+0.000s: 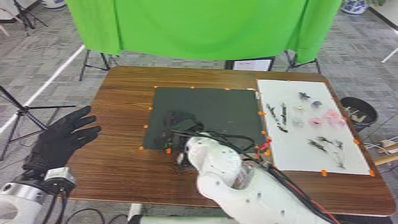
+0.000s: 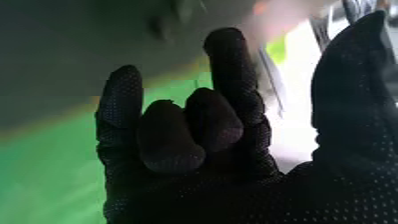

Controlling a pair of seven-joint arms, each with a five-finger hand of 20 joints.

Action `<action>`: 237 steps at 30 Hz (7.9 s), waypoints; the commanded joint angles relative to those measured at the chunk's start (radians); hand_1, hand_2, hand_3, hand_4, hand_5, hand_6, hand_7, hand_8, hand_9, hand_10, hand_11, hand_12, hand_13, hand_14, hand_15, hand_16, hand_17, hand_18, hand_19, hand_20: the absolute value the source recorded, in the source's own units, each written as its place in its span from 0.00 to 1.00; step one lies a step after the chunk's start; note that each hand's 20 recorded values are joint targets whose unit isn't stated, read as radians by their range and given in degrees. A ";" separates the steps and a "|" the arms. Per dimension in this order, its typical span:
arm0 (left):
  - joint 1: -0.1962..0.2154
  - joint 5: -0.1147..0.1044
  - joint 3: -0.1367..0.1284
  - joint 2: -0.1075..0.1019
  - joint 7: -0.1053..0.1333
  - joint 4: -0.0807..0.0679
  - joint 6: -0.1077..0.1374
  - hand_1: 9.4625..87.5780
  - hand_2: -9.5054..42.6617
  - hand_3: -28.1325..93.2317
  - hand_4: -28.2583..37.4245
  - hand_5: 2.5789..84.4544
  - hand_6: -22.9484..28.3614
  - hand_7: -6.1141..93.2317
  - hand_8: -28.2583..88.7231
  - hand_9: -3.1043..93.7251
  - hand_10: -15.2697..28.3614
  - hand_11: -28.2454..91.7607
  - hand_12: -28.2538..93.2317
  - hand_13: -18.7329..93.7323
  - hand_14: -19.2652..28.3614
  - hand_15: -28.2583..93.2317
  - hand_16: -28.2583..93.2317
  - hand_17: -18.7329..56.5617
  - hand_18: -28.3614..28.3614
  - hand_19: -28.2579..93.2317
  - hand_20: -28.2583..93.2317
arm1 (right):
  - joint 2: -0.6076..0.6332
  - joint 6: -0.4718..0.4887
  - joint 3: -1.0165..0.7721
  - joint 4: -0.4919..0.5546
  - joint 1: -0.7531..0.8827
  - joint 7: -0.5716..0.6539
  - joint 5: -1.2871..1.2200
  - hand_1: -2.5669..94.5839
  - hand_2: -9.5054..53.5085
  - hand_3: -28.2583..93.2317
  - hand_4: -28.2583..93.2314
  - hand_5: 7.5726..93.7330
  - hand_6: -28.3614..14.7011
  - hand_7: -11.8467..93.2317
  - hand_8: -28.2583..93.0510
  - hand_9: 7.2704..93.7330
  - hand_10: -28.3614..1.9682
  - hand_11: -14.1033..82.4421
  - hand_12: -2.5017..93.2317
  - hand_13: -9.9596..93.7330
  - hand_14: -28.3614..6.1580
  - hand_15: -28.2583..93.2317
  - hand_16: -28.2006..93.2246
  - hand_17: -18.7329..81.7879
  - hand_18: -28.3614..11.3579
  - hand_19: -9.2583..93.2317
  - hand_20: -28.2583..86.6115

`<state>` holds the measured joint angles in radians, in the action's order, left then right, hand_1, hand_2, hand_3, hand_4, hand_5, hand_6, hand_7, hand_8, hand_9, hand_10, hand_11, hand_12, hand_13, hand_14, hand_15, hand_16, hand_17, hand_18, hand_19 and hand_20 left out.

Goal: Arrange flowers

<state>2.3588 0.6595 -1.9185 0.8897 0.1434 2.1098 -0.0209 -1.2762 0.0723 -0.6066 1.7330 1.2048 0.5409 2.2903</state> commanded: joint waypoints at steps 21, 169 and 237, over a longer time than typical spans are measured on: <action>0.067 0.023 -0.030 0.058 0.010 0.026 0.004 0.17 0.09 0.82 0.00 0.34 0.54 0.24 0.16 0.30 0.65 0.43 0.38 0.35 0.78 0.60 0.20 0.12 0.89 0.57 0.31 | 0.580 0.121 -0.640 0.318 0.402 0.217 -0.095 0.18 0.00 0.94 0.01 0.31 0.49 0.39 0.13 0.40 0.37 0.36 0.27 0.55 0.39 0.84 0.44 0.36 0.10 0.77 0.63; 0.045 0.022 -0.009 0.059 -0.023 0.008 -0.011 0.17 0.10 0.82 0.00 0.35 0.55 0.24 0.16 0.31 0.65 0.43 0.38 0.35 0.78 0.61 0.20 0.12 0.89 0.57 0.31 | 0.130 -0.020 -0.360 0.181 0.190 0.309 -0.270 0.42 0.00 0.95 0.11 0.82 0.68 0.62 0.44 0.93 0.73 0.85 0.60 0.89 0.60 0.96 0.55 0.53 0.21 0.90 0.57; -0.006 0.021 0.036 0.034 -0.046 -0.018 -0.032 0.17 0.10 0.82 0.00 0.35 0.55 0.24 0.16 0.31 0.65 0.43 0.38 0.35 0.78 0.61 0.20 0.12 0.89 0.57 0.31 | -0.036 -0.052 -0.247 0.013 0.210 0.240 0.001 0.29 0.00 0.93 0.03 0.83 0.67 0.61 0.16 0.92 0.71 0.81 0.59 0.88 0.58 0.93 0.56 0.51 0.21 0.90 0.56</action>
<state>2.3487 0.6816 -1.8864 0.9267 0.1060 2.0956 -0.0391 -1.3305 0.0279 -0.8641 1.7595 1.4167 0.7942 2.2485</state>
